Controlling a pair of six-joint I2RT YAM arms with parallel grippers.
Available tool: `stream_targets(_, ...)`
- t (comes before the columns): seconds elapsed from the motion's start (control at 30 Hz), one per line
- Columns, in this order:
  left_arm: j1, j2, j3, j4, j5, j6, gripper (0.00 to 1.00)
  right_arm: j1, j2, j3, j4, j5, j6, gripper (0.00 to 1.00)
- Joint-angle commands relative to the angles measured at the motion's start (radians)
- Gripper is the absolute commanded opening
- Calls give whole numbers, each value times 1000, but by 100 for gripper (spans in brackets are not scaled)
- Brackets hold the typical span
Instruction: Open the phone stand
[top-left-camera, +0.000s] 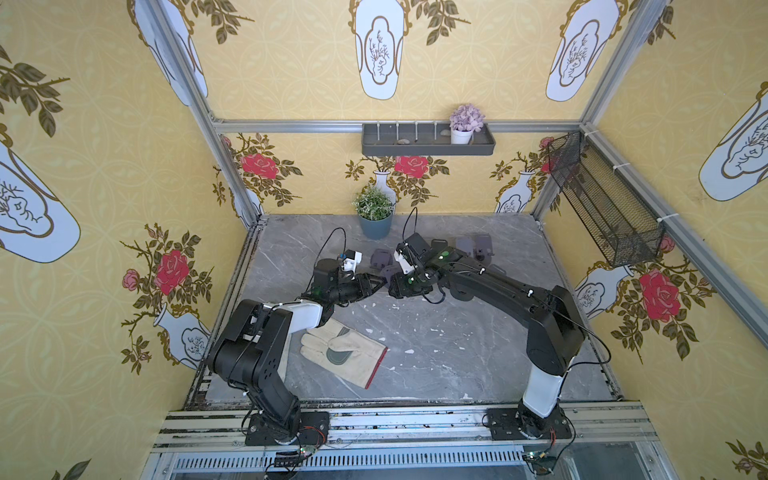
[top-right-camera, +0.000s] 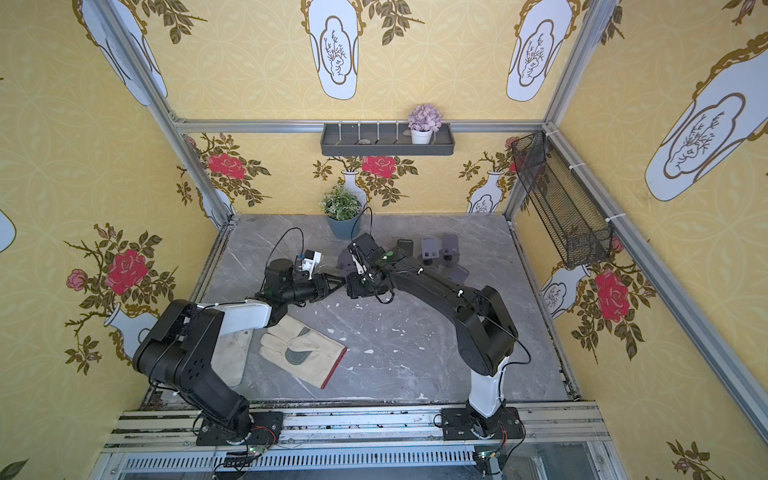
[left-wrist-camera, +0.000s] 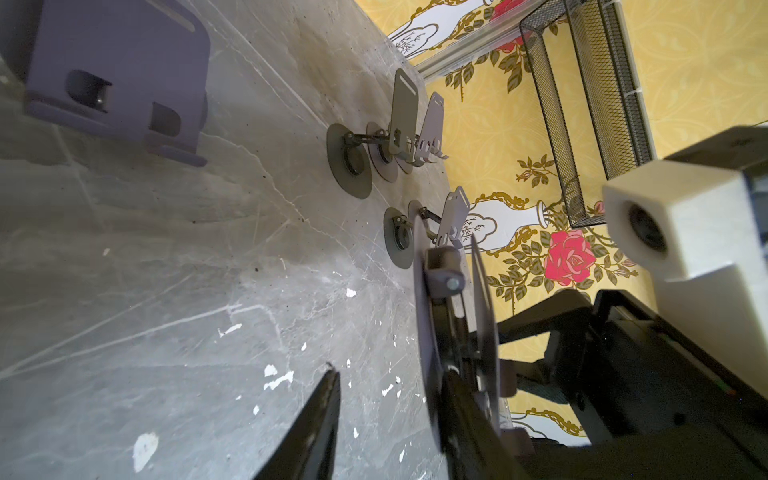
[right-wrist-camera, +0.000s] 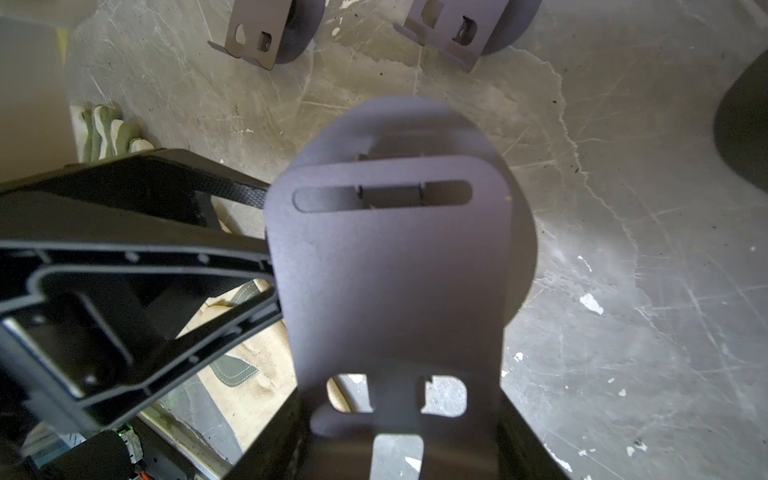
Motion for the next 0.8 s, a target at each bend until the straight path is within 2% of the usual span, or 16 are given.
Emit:
stream_targets(0.0,1,16,-1,43,21,-11,41,9,-3,14,48,-14,-4,54)
stream_targets(0.17,1,31,0,76,43,-33,40,15,1,25,67,-23,-8,54)
stream_targets(0.27,1,38,-1,109,63,-53,35,15,18,44,67,-29,-13,54)
stream_targets(0.33,0,44,3,120,74,-62,30,16,33,64,60,-30,-19,54)
stream_targets(0.43,0,53,11,120,90,-66,14,16,49,84,58,-29,-18,54)
stream_targets(0.53,1,52,13,114,98,-62,2,15,63,98,55,-28,-19,54)
stream_targets(0.67,0,41,33,38,95,-9,0,16,71,97,56,-28,-19,54)
stream_targets(0.77,0,26,71,-109,67,90,0,15,71,90,58,-25,-16,54)
